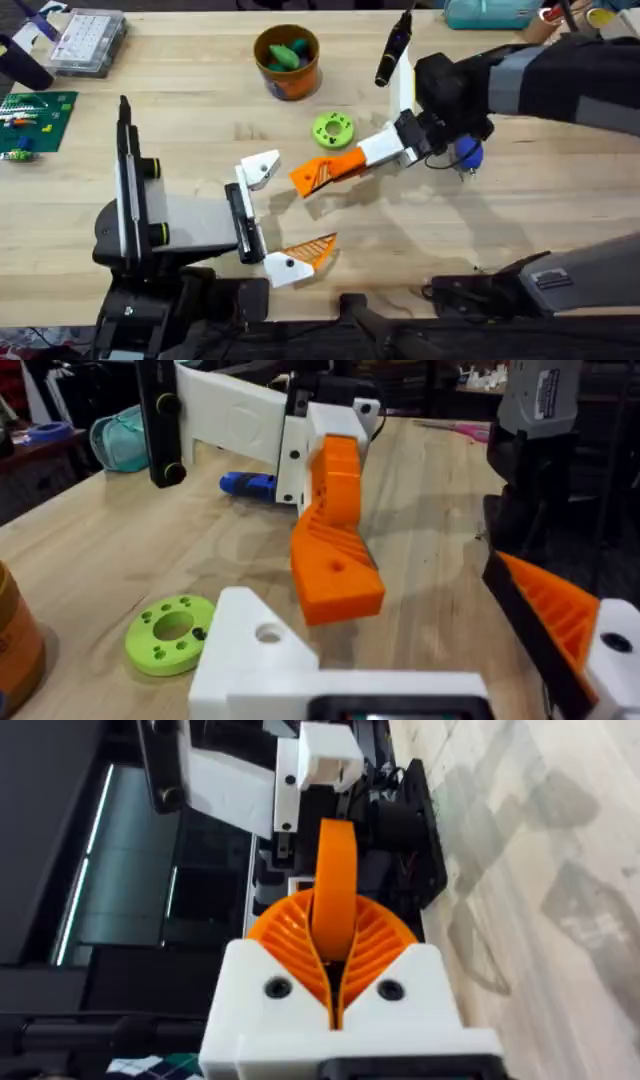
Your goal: Pick up the gripper from the table and insert it into the empty holder that is missing its gripper. Then pick up a screw, insert it into the mounting hole, and use the screwdriver to tighten it. Finally, clean up the table by picking up the vegetable and placing it into the bucket.
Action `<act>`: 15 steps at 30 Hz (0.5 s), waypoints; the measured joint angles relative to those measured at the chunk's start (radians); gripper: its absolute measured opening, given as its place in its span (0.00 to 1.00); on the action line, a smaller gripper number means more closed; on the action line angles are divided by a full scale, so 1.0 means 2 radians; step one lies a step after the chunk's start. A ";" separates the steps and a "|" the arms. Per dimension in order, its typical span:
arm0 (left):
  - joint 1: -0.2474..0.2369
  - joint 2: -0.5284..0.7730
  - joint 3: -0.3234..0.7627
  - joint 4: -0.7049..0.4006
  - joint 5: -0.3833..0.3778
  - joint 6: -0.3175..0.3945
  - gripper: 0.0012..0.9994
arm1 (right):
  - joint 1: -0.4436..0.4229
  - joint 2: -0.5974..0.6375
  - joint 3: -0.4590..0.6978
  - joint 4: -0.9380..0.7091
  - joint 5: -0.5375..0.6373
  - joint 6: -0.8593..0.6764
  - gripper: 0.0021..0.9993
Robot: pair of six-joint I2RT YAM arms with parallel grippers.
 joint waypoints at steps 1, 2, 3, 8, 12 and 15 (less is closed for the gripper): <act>0.000 0.000 0.000 0.000 0.000 0.000 0.99 | -0.002 0.000 0.000 0.000 0.000 0.000 0.02; 0.000 0.000 0.000 0.000 0.000 0.000 0.99 | -0.004 0.000 0.000 0.000 0.000 0.000 0.02; 0.000 0.000 0.000 0.000 0.000 0.000 0.99 | -0.004 0.000 0.000 0.000 0.000 0.000 0.02; 0.000 0.000 0.000 0.001 -0.001 0.000 0.99 | -0.004 0.000 0.000 0.000 0.000 0.000 0.02; 0.000 0.000 0.000 0.002 -0.008 -0.005 0.99 | -0.004 0.000 0.000 0.001 0.000 0.000 0.02; 0.000 0.000 0.000 0.006 -0.026 -0.026 0.99 | -0.004 0.000 0.000 0.002 0.000 0.000 0.02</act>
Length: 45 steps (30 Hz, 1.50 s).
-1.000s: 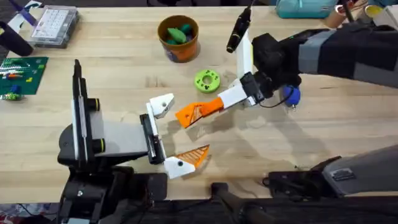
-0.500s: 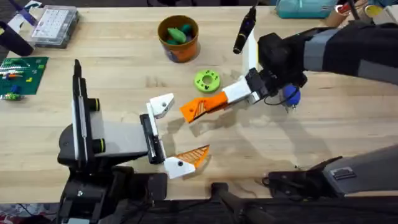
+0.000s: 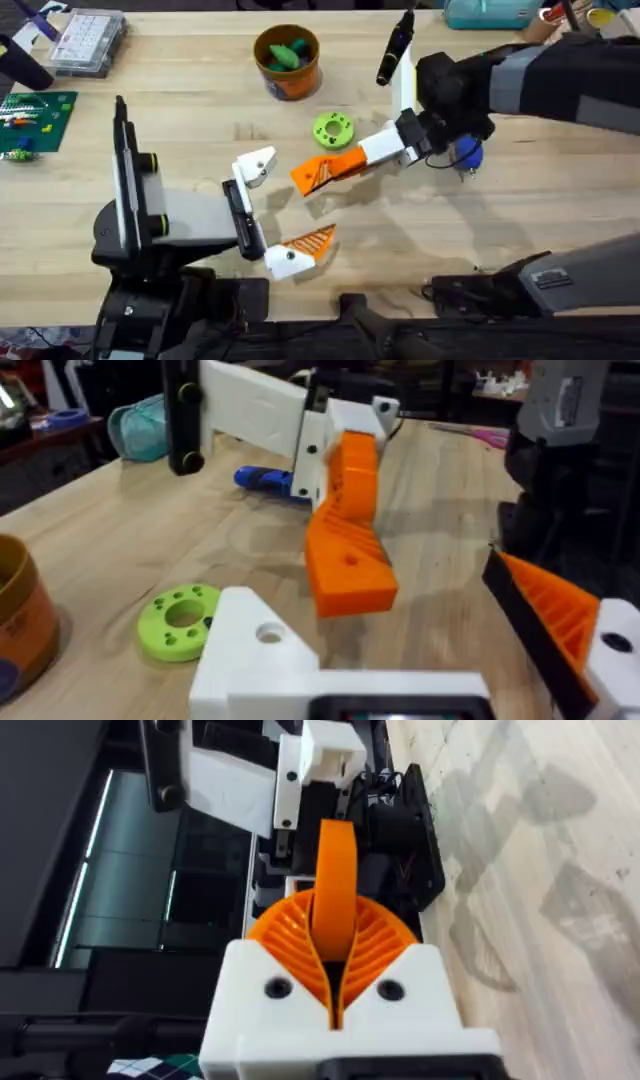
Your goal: Pick up the gripper from the table and insert it into the empty holder that is missing its gripper. Then pick up a screw, insert it into the mounting hole, and use the screwdriver to tighten it. Finally, clean up the table by picking up the vegetable and placing it into the bucket.
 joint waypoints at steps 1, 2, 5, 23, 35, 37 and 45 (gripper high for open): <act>0.000 0.000 0.000 0.002 -0.007 -0.008 0.99 | 0.000 0.000 0.000 0.000 0.000 0.000 0.02; 0.000 0.000 0.000 0.002 -0.013 -0.014 0.99 | 0.000 0.000 0.000 0.000 0.000 -0.001 0.02; 0.000 0.000 0.000 0.005 -0.027 -0.027 0.99 | 0.000 0.000 0.000 0.000 0.000 -0.001 0.02; 0.000 0.000 0.000 0.006 -0.040 -0.039 0.99 | 0.000 0.000 0.000 0.000 0.000 -0.002 0.02; 0.000 0.000 0.000 0.006 -0.040 -0.039 0.99 | 0.000 0.000 0.000 0.000 0.000 -0.003 0.02; 0.000 0.000 0.000 0.006 -0.040 -0.039 0.99 | 0.000 0.000 0.000 0.003 0.000 -0.004 0.02; 0.000 0.000 0.000 0.006 -0.040 -0.039 0.99 | 0.000 0.000 0.000 0.007 0.000 0.004 0.02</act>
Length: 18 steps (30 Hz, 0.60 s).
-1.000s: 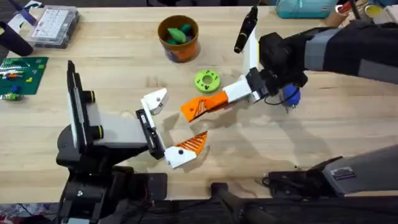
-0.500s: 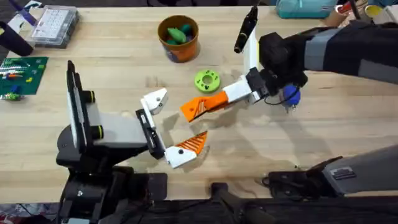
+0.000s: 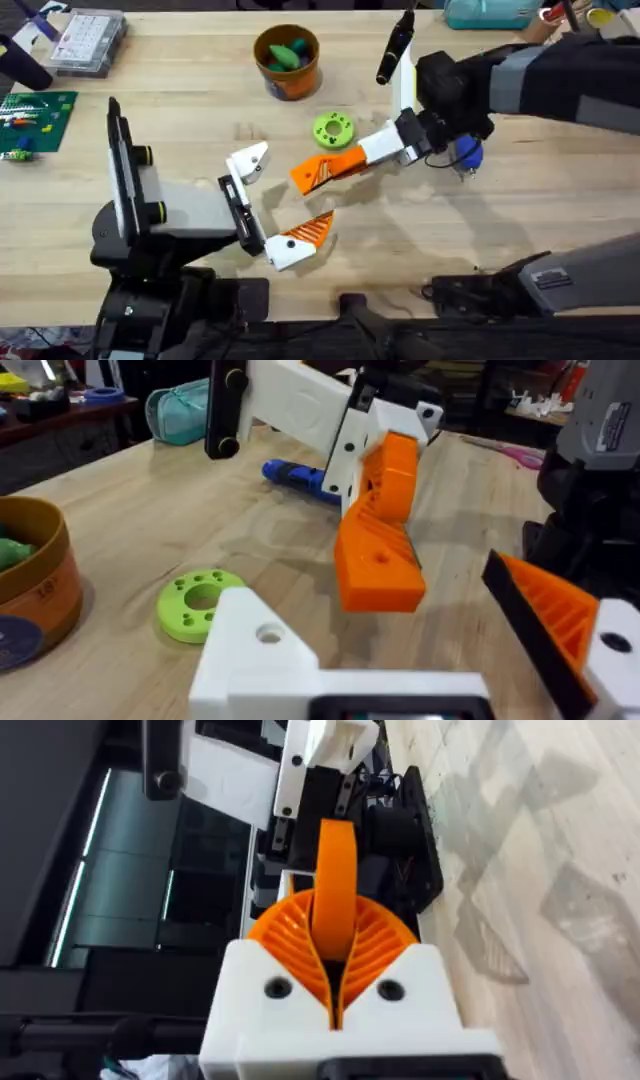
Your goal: Pick up the gripper from the table and insert it into the empty holder that is missing its gripper. Then pick up a screw, insert it into the mounting hole, and use the screwdriver to tighten it. Finally, clean up the table by picking up the vegetable and placing it into the bucket.
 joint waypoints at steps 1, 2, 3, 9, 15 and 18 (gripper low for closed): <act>0.000 0.000 0.000 0.000 0.000 0.000 0.99 | 0.000 0.000 0.000 0.000 0.000 0.002 0.02; 0.000 0.000 0.000 0.000 0.000 0.000 0.99 | 0.000 0.000 0.000 0.000 0.000 0.002 0.02; 0.000 0.000 0.000 0.000 0.000 0.000 0.99 | -0.001 0.000 0.000 0.000 0.000 0.003 0.02; 0.000 0.000 0.000 0.000 0.000 0.000 0.99 | -0.017 -0.001 0.000 0.044 0.000 0.043 0.02; 0.000 0.000 0.000 0.000 0.000 0.000 0.99 | -0.026 -0.014 -0.005 0.227 0.000 0.175 0.02; 0.000 0.000 0.000 0.000 -0.001 0.000 0.99 | -0.022 -0.023 -0.015 0.371 -0.001 0.276 0.02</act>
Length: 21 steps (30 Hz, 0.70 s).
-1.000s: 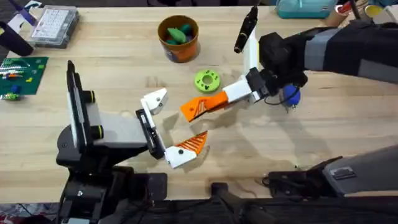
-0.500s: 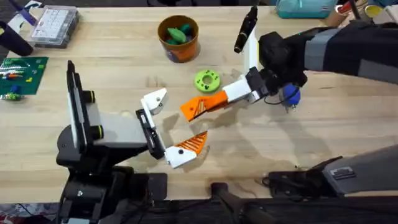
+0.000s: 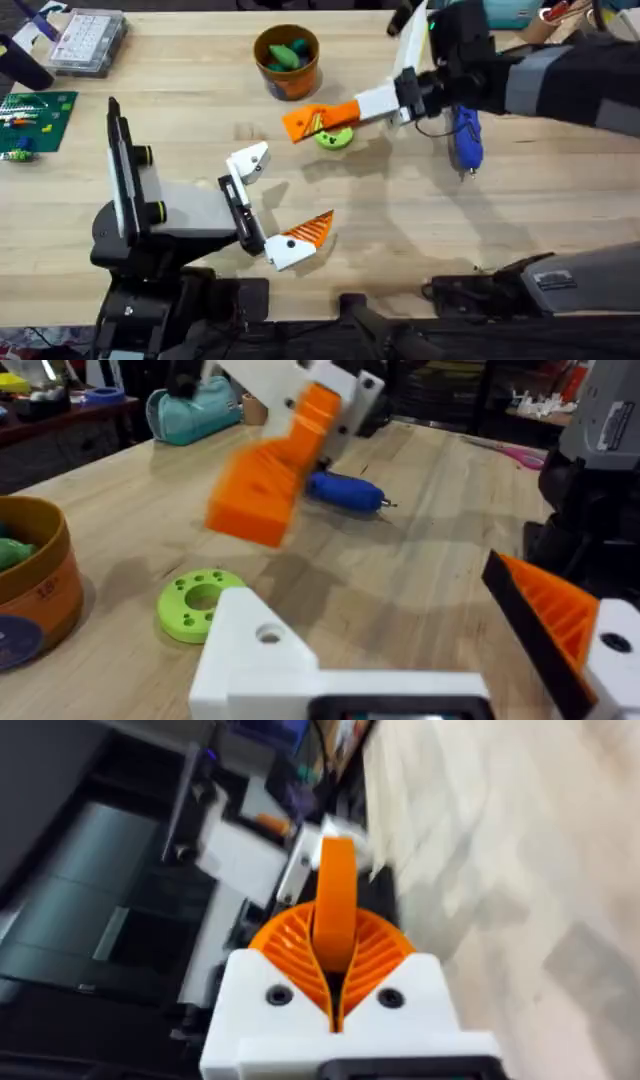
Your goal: Pick up the gripper from the table and insert it into the empty holder that is missing its gripper. Then pick up a screw, insert it into the mounting hole, and use the screwdriver to tighten it. Finally, clean up the table by picking up the vegetable and placing it into the bucket.
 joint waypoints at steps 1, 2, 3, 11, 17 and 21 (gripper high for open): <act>0.000 0.000 0.000 0.000 0.000 0.000 0.99 | 0.001 -0.004 -0.006 0.045 0.000 0.034 0.02; 0.000 0.000 0.000 0.000 -0.001 0.000 0.99 | 0.001 -0.008 -0.016 0.093 -0.001 0.071 0.02; 0.000 0.000 0.000 0.000 -0.001 0.000 0.99 | 0.002 -0.012 -0.029 0.142 -0.001 0.108 0.02; 0.000 0.000 0.000 0.000 -0.001 -0.002 0.99 | 0.003 -0.021 -0.127 0.410 0.004 0.363 0.02; 0.000 0.000 0.000 0.000 -0.001 -0.002 0.99 | 0.014 -0.021 -0.173 0.485 0.010 0.458 0.02; 0.000 0.000 0.000 0.000 -0.001 -0.002 0.99 | 0.025 -0.018 -0.193 0.519 0.022 0.494 0.02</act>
